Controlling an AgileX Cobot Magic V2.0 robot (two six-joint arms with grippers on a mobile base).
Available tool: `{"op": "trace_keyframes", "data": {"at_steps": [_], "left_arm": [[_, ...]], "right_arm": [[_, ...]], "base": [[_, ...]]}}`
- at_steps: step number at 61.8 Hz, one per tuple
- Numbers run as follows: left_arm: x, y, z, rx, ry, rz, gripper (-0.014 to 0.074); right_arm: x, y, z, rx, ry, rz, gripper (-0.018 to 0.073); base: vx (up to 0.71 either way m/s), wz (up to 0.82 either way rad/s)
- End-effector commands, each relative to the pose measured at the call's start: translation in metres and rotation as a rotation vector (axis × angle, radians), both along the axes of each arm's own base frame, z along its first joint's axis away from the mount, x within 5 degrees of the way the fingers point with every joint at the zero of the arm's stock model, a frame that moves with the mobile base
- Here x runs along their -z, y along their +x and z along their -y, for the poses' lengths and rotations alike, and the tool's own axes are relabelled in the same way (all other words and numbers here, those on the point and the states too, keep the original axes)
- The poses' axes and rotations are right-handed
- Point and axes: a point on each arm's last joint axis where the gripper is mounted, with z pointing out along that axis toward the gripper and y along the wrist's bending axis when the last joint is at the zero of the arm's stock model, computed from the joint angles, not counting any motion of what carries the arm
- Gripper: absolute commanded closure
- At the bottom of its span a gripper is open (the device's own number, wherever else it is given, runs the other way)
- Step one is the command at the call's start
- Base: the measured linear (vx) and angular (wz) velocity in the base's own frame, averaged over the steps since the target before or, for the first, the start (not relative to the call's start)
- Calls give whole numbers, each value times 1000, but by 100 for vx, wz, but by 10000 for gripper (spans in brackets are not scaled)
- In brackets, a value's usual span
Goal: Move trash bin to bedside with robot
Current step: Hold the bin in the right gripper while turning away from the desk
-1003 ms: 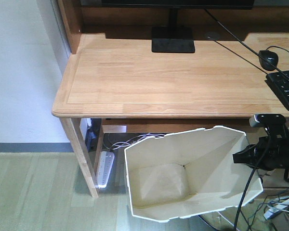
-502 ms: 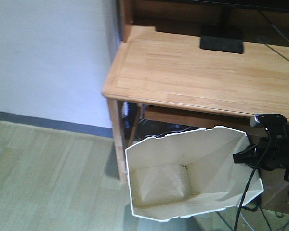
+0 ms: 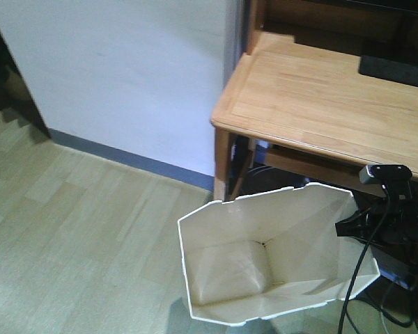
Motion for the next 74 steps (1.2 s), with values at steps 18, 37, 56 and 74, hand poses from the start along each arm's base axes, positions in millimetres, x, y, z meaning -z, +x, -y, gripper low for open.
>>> {"op": "trace_keyframes", "data": {"at_steps": [18, 37, 56, 74], "left_arm": [[3, 1, 0, 0, -12, 54, 602], [3, 1, 0, 0, -12, 54, 602], [3, 1, 0, 0, -12, 54, 602], [3, 1, 0, 0, -12, 54, 602]], "right_arm": [[-26, 9, -12, 25, 202, 93, 564], [-26, 9, -12, 25, 202, 93, 564], [-26, 9, -12, 25, 202, 93, 564], [-26, 9, -12, 25, 202, 93, 564]], "base": [[-5, 46], [-2, 61], [4, 51], [11, 42]]}}
